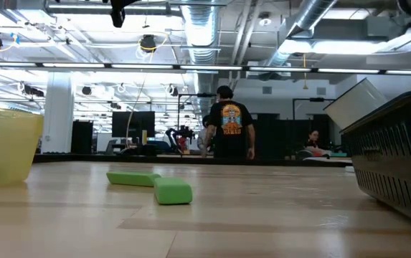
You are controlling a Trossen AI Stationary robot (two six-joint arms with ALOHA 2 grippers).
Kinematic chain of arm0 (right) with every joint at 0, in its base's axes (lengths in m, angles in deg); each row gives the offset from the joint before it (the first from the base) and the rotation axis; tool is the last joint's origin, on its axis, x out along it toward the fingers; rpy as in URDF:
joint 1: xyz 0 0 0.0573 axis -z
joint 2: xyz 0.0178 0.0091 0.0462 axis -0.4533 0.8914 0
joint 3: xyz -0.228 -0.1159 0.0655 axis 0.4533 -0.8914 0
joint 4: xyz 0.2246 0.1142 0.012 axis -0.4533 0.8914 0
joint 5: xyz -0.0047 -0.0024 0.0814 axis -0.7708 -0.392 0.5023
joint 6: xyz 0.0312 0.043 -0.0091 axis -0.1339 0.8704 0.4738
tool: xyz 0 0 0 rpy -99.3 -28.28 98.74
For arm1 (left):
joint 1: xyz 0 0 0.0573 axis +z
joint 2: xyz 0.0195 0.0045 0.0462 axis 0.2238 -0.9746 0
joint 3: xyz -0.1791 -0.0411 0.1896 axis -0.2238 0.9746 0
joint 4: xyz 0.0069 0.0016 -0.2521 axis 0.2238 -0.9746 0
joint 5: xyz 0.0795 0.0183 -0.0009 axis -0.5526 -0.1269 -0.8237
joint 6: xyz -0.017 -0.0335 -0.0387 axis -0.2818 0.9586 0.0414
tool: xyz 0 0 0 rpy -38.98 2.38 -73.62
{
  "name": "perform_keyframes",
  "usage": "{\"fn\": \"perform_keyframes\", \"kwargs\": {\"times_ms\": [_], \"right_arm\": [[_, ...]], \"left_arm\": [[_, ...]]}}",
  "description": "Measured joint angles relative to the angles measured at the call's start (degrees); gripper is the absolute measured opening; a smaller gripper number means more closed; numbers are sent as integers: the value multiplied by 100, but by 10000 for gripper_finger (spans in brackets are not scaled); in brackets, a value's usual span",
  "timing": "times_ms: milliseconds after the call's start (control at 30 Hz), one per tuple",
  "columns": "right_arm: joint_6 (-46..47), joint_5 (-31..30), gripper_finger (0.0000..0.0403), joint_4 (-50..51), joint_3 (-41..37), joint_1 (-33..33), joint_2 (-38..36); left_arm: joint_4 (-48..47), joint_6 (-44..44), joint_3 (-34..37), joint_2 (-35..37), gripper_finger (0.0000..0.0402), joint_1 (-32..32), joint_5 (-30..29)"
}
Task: Pick & Place School Supplies
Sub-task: Put the green eraser into the right black bin
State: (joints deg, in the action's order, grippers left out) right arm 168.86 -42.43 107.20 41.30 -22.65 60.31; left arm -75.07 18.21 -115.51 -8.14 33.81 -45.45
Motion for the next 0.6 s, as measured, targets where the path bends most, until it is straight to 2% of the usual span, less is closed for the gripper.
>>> {"fn": "perform_keyframes", "kwargs": {"times_ms": [367,600], "right_arm": [[2,-48,21,902,2,-443,-8],[-9,-201,21,1024,4,-826,46]], "left_arm": [[18,-1,0,-200,68,0,-4],[36,-22,0,-335,68,0,-4]]}}
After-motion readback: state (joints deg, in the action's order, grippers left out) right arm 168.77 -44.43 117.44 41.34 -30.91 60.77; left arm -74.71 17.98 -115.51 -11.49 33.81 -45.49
